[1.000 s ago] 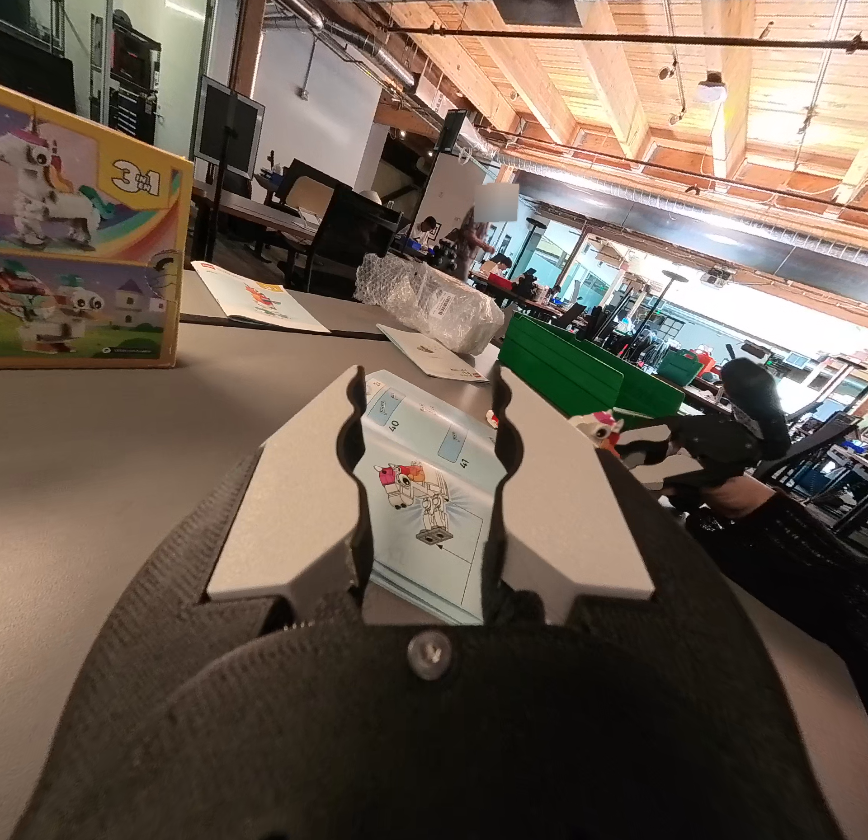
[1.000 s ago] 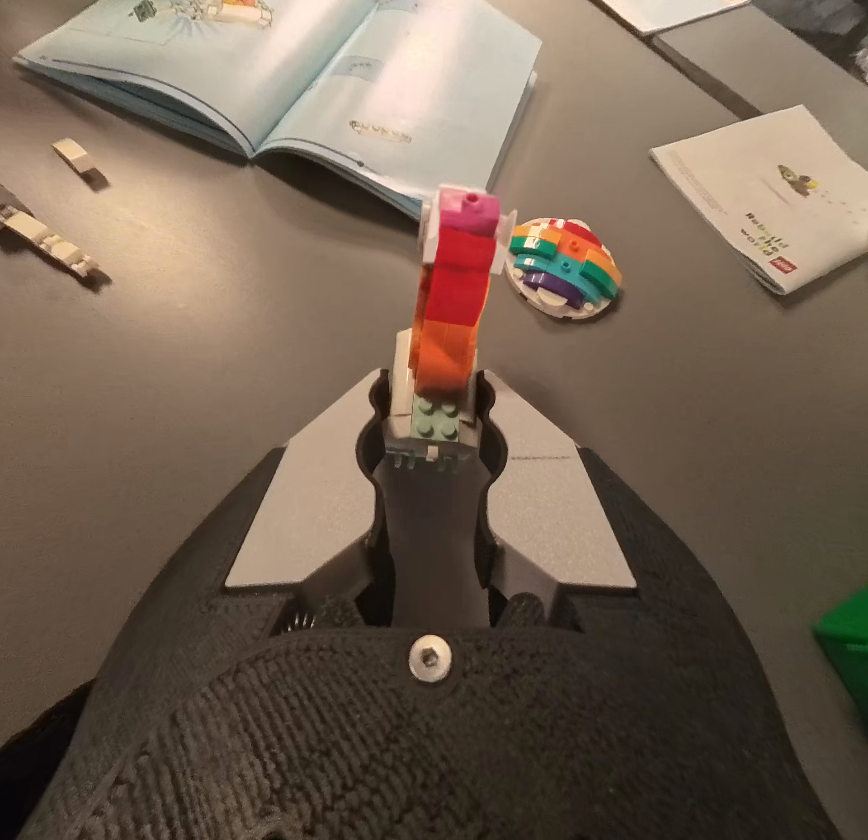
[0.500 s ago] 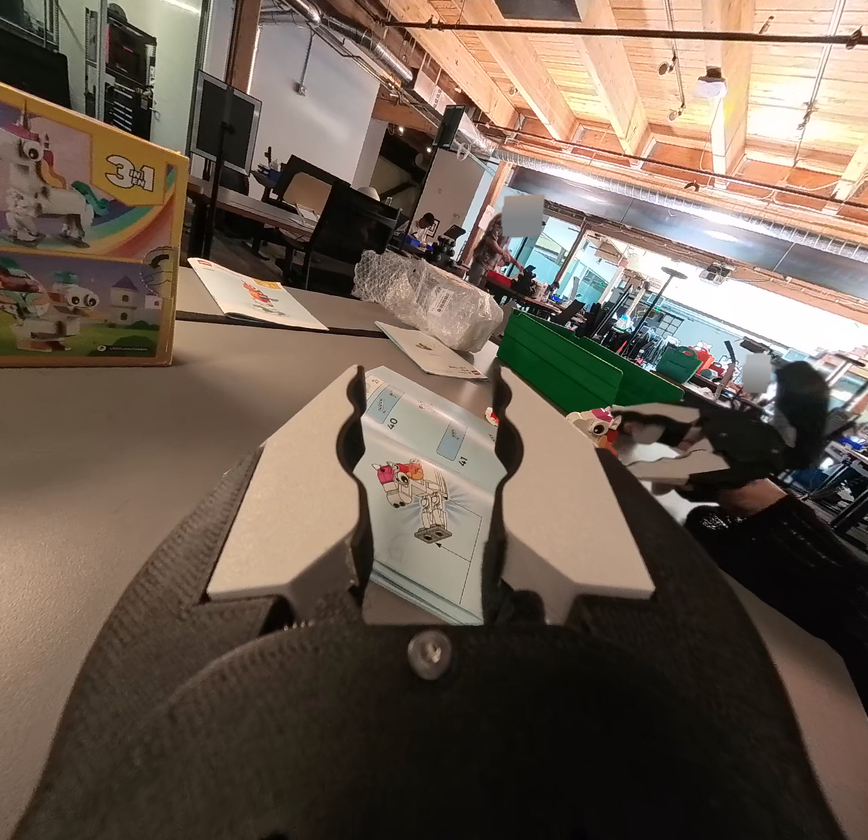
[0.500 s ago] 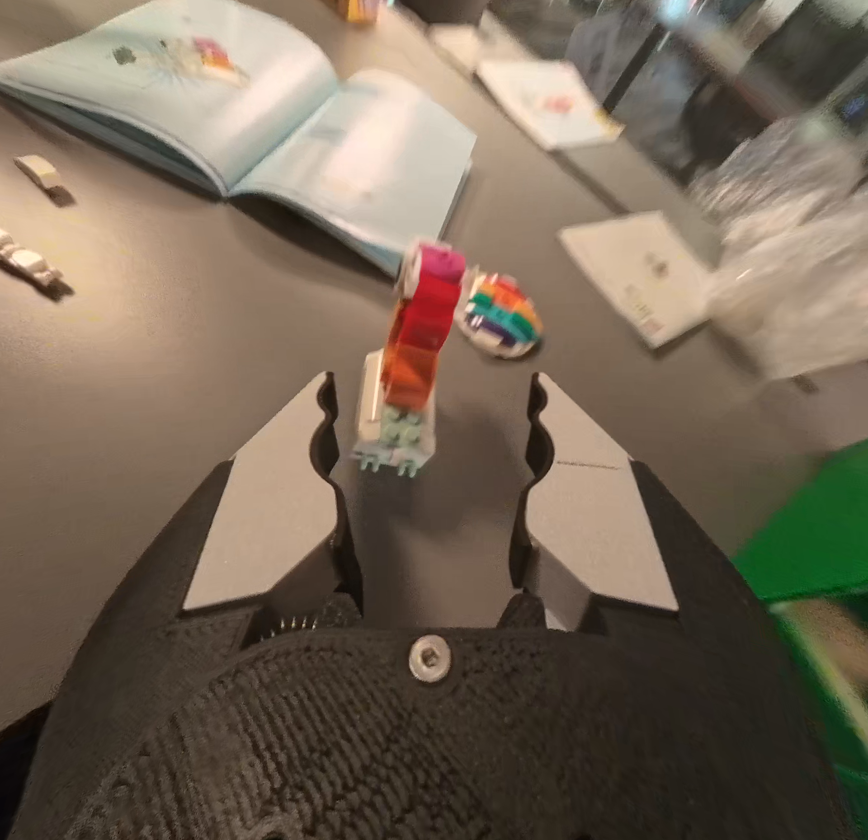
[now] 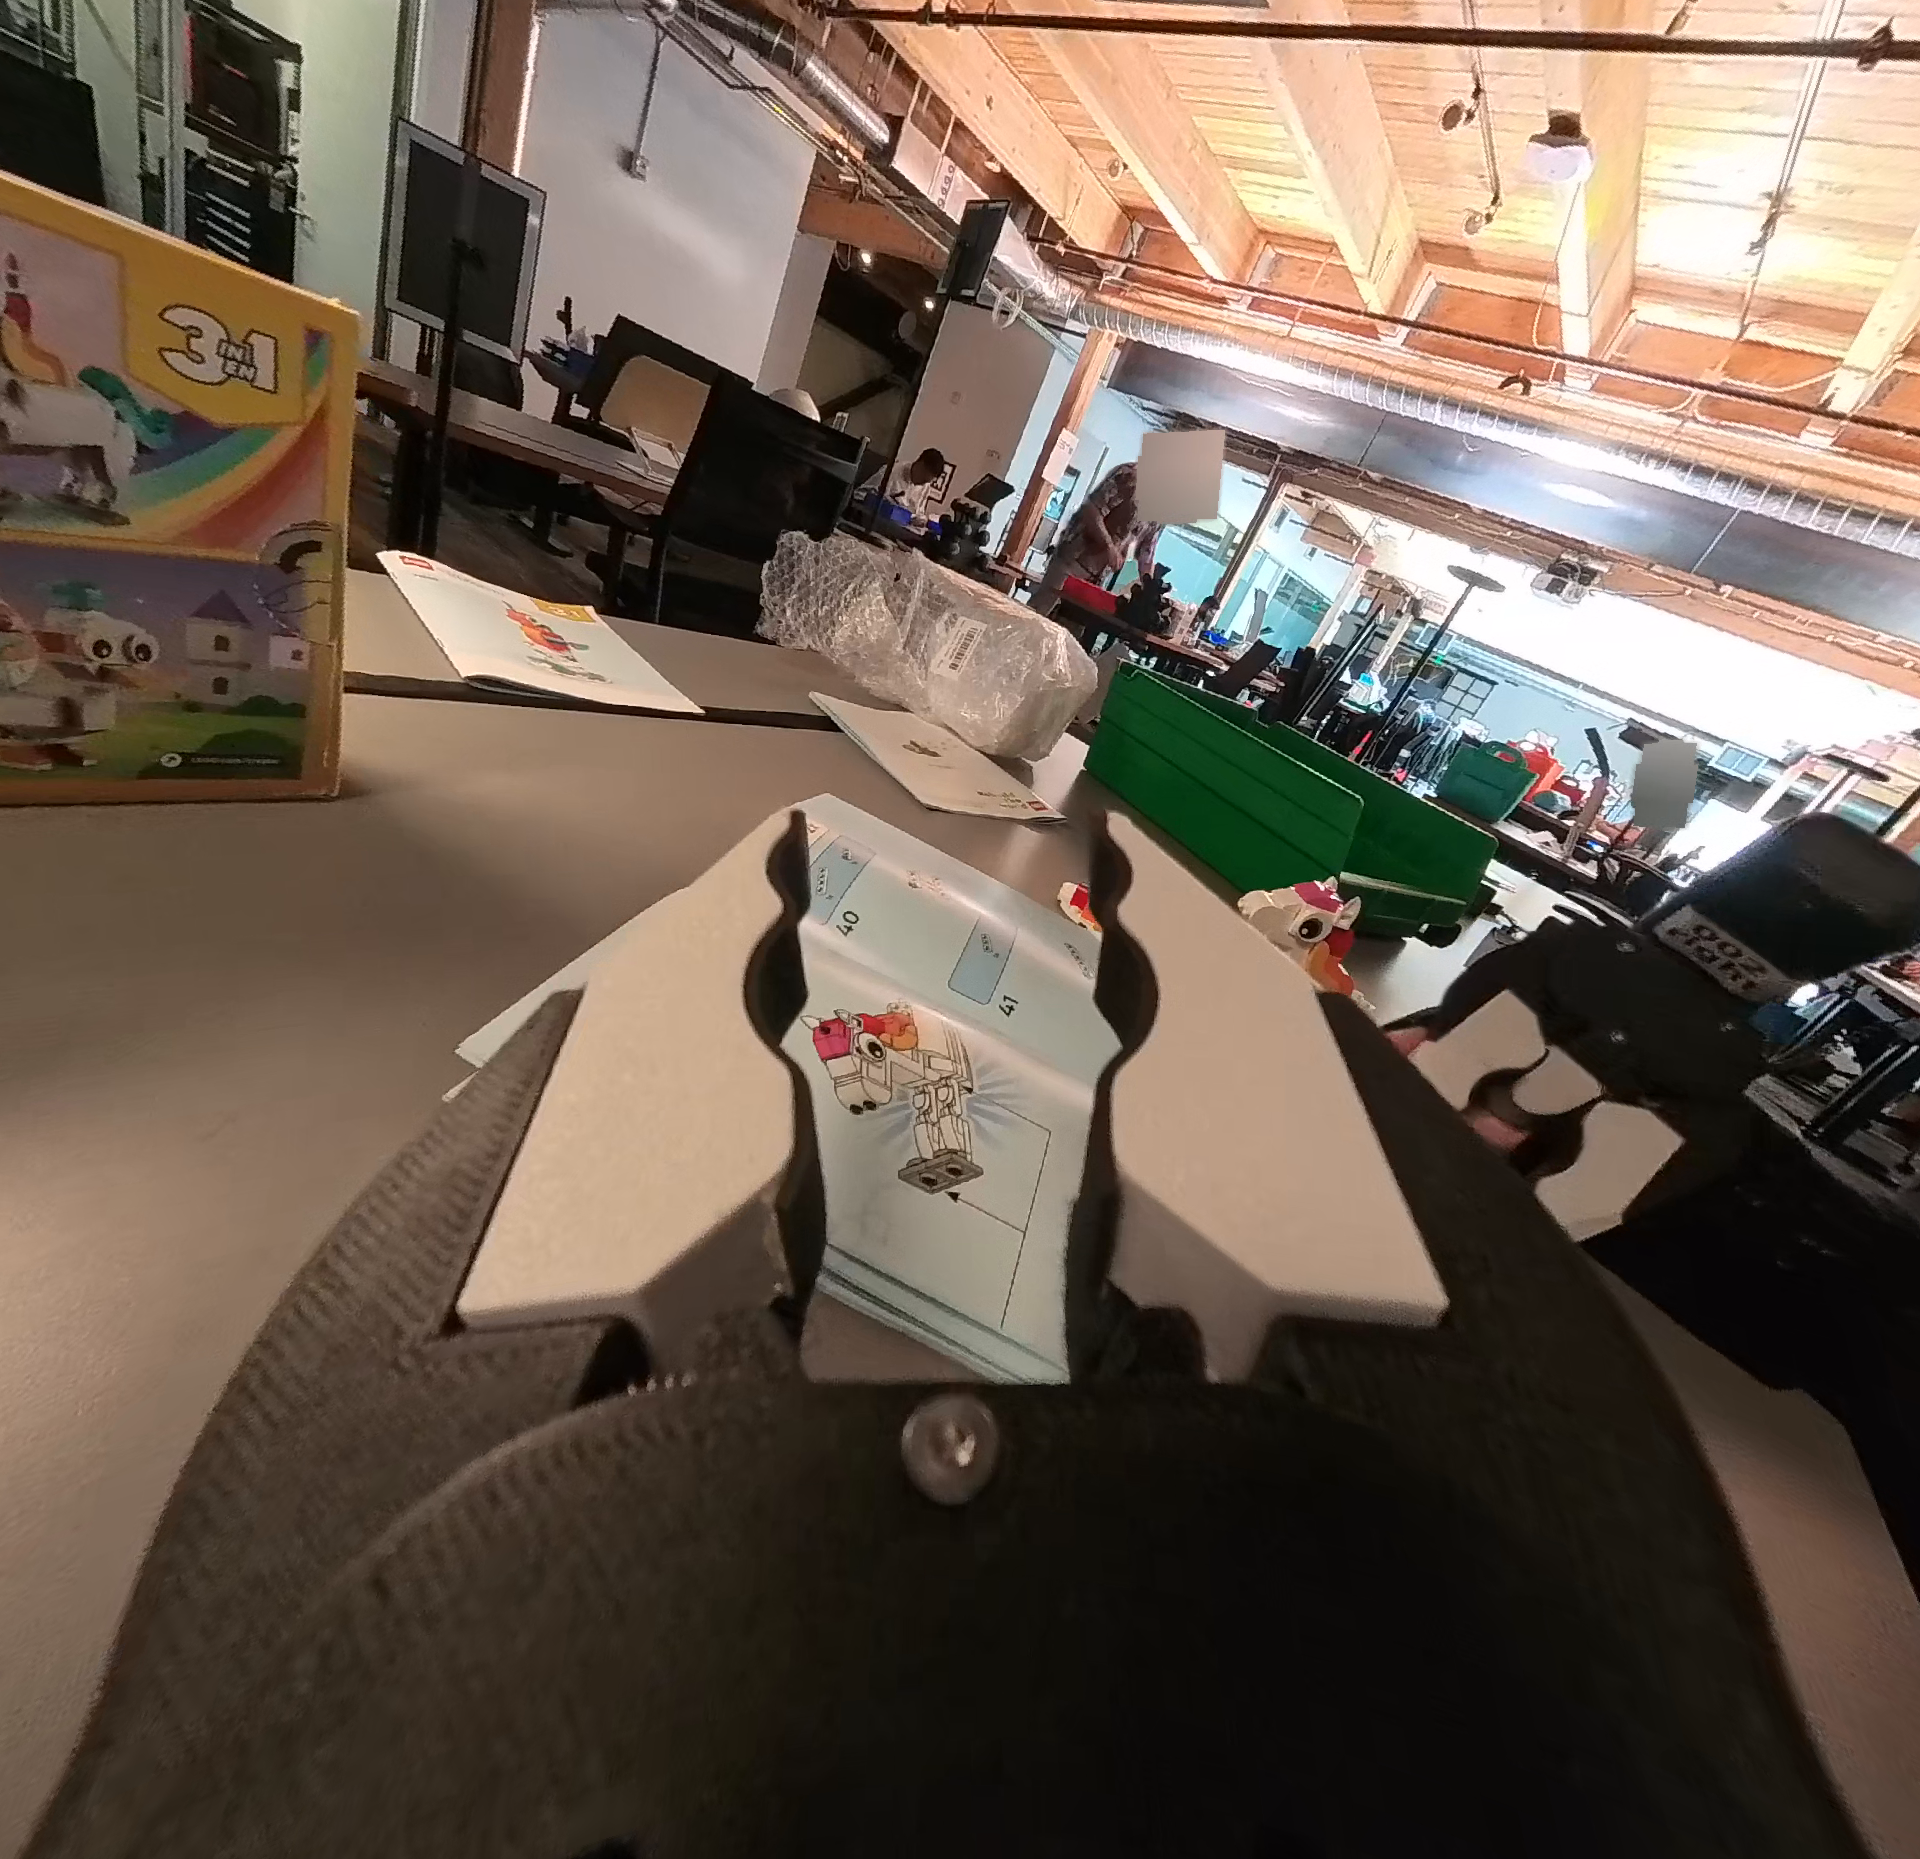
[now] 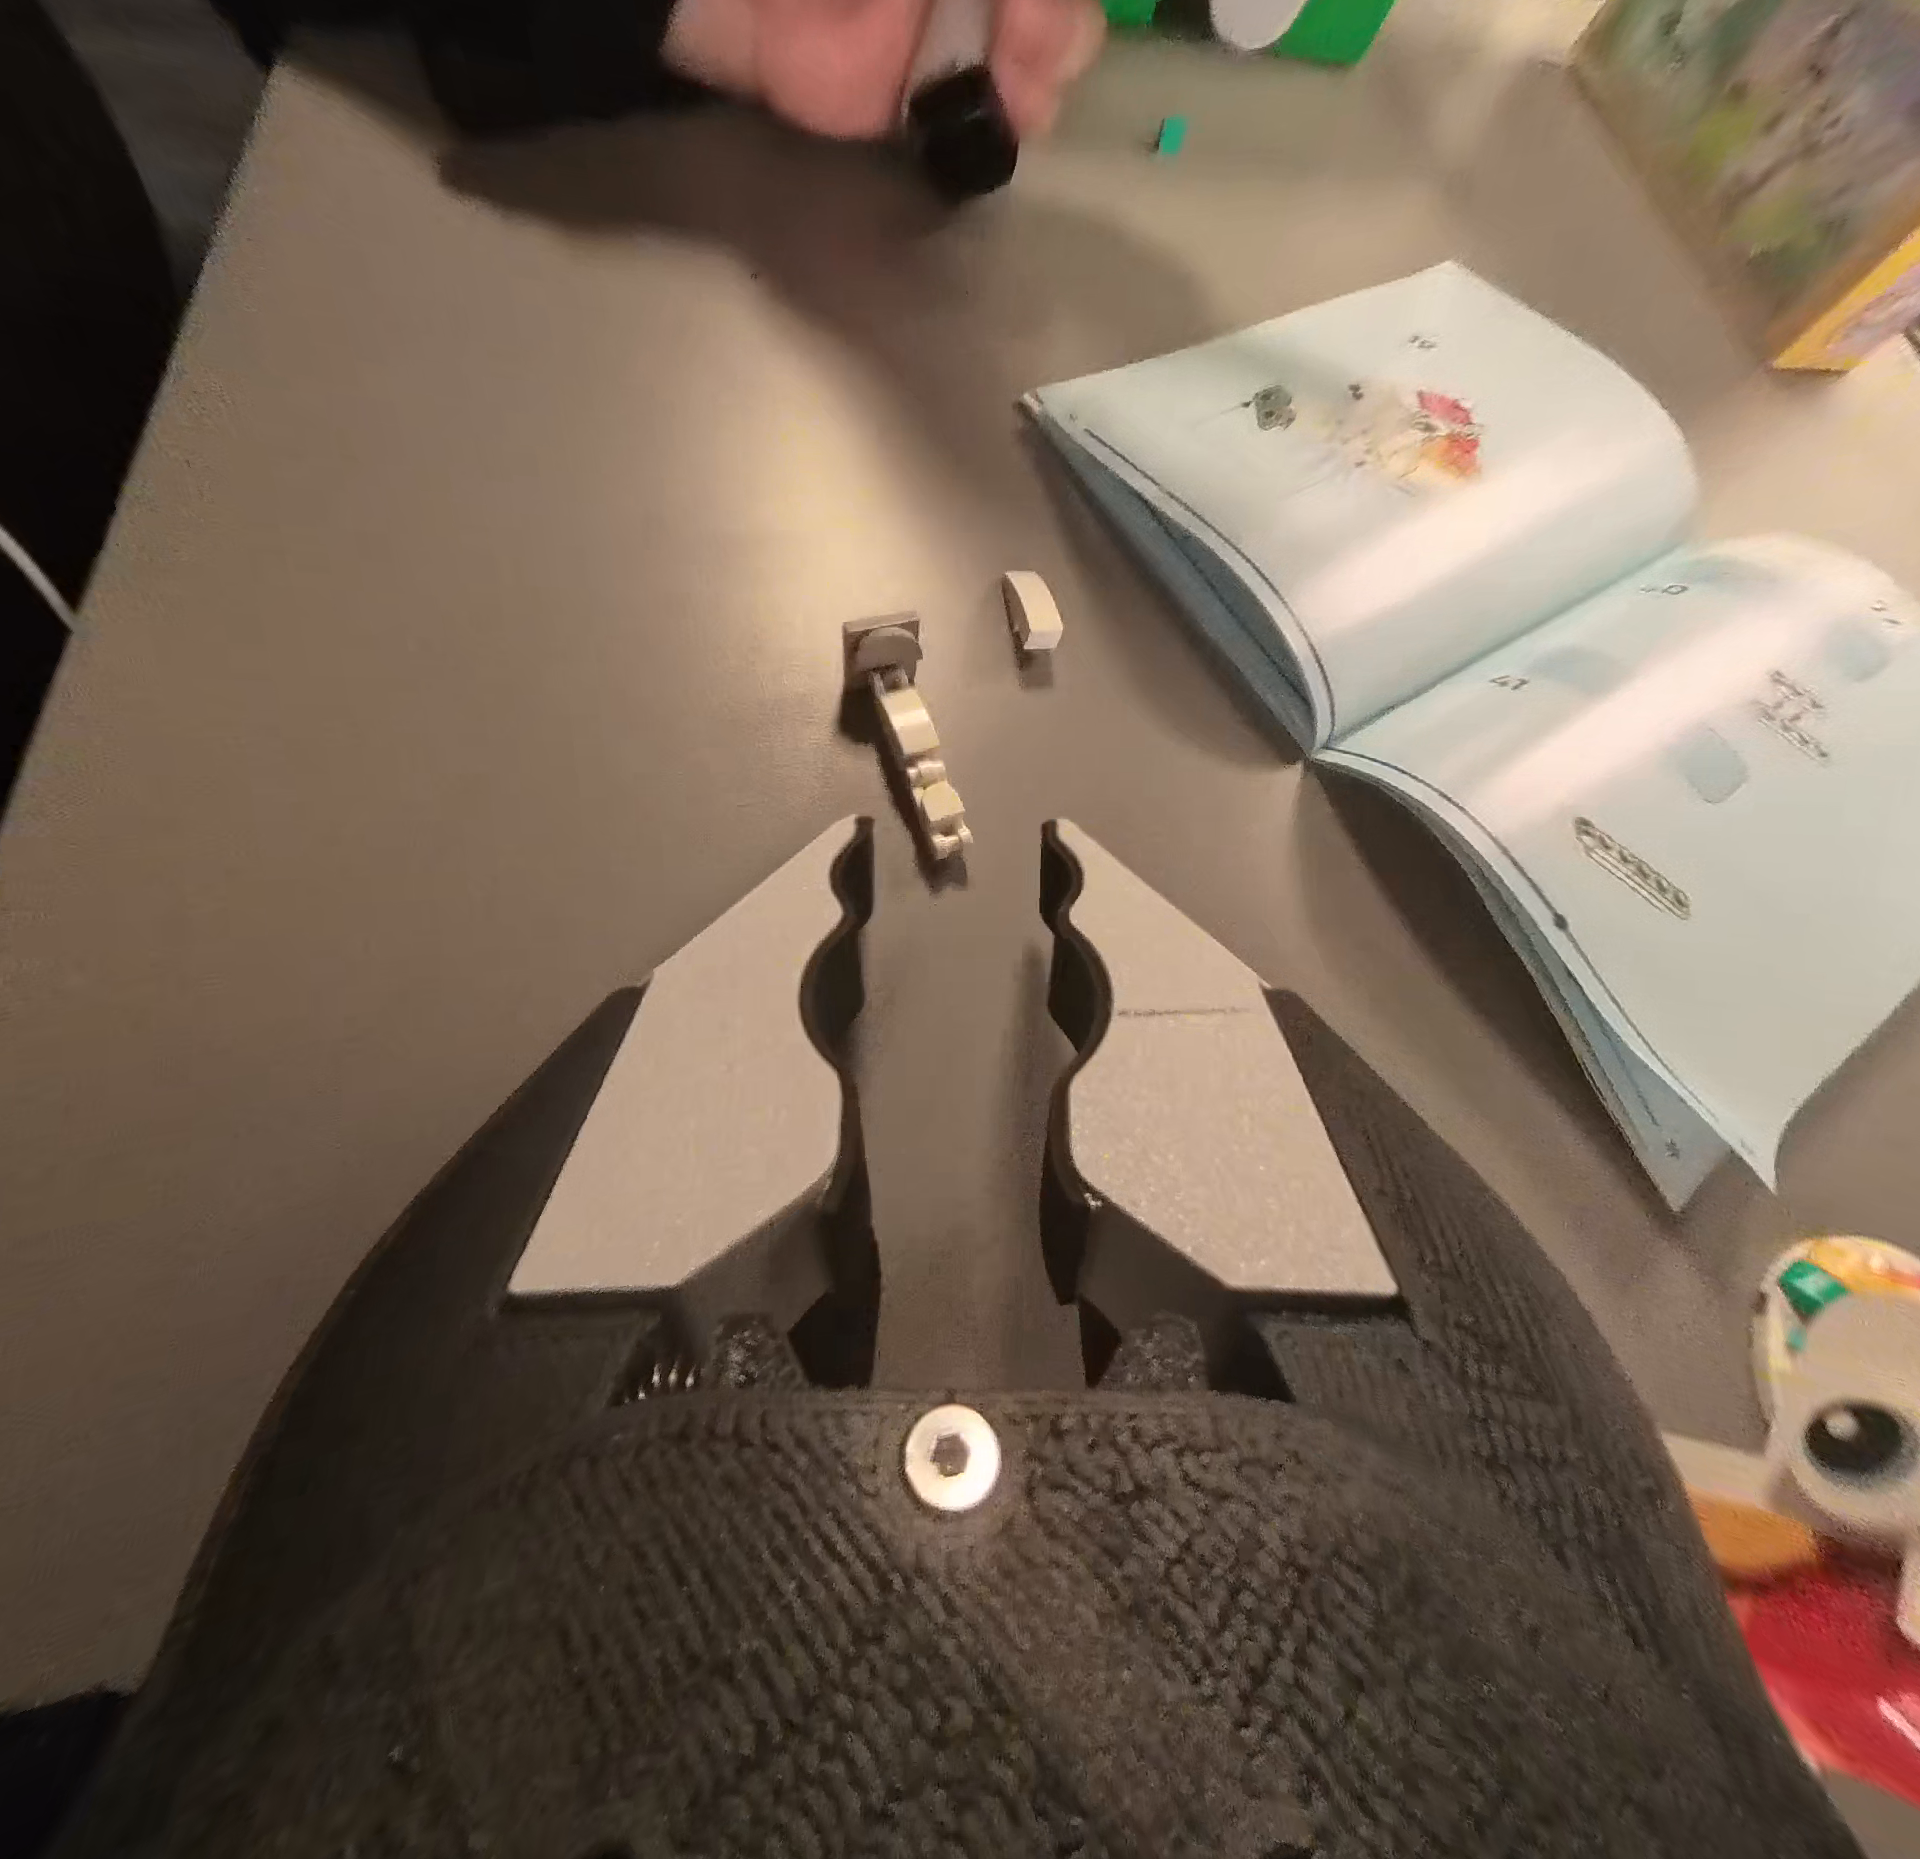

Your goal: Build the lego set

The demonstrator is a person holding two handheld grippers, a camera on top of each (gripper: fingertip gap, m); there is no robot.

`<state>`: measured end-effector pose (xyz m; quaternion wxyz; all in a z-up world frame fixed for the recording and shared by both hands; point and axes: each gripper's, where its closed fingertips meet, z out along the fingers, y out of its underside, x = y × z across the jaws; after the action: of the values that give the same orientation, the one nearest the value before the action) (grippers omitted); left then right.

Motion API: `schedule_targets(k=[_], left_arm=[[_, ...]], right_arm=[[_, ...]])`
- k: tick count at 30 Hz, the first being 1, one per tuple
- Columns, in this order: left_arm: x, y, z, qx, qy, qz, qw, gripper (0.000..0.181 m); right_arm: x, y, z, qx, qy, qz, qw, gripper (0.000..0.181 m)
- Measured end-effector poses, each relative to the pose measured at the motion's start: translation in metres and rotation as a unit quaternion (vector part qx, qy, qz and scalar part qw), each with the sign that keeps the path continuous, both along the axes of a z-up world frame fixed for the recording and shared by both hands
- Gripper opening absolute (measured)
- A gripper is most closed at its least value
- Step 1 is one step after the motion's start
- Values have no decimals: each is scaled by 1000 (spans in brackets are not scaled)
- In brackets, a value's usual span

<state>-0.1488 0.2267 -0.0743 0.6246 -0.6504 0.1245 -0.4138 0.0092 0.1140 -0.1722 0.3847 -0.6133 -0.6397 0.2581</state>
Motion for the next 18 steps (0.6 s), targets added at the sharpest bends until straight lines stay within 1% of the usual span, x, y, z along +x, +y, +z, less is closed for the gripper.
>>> schedule_targets(k=[2, 4, 6, 11, 12, 15, 18], left_arm=[[1, 0, 0, -1, 2, -2, 1000, 54], [1, 0, -1, -1, 2, -3, 1000, 54], [2, 0, -1, -2, 2, -4, 1000, 54], [3, -1, -2, -5, 2, -7, 1000, 54], [3, -1, -2, -4, 2, -8, 1000, 54], [3, -1, -1, -4, 2, -7, 1000, 54], [2, 0, -2, -5, 1, -7, 1000, 54]], right_arm=[[-3, -1, -4, -8, -12, 11, 1000, 24], [-4, -1, -10, -15, -30, 12, 999, 22], [-7, -1, -11, -17, -33, 15, 999, 21], [-10, -4, -12, -31, -38, 23, 999, 6], [-10, -4, -12, -37, -38, 21, 998, 6], [-11, -3, -12, -71, -36, 7, 997, 6], [-11, -5, -8, -132, -16, -4, 991, 6]])
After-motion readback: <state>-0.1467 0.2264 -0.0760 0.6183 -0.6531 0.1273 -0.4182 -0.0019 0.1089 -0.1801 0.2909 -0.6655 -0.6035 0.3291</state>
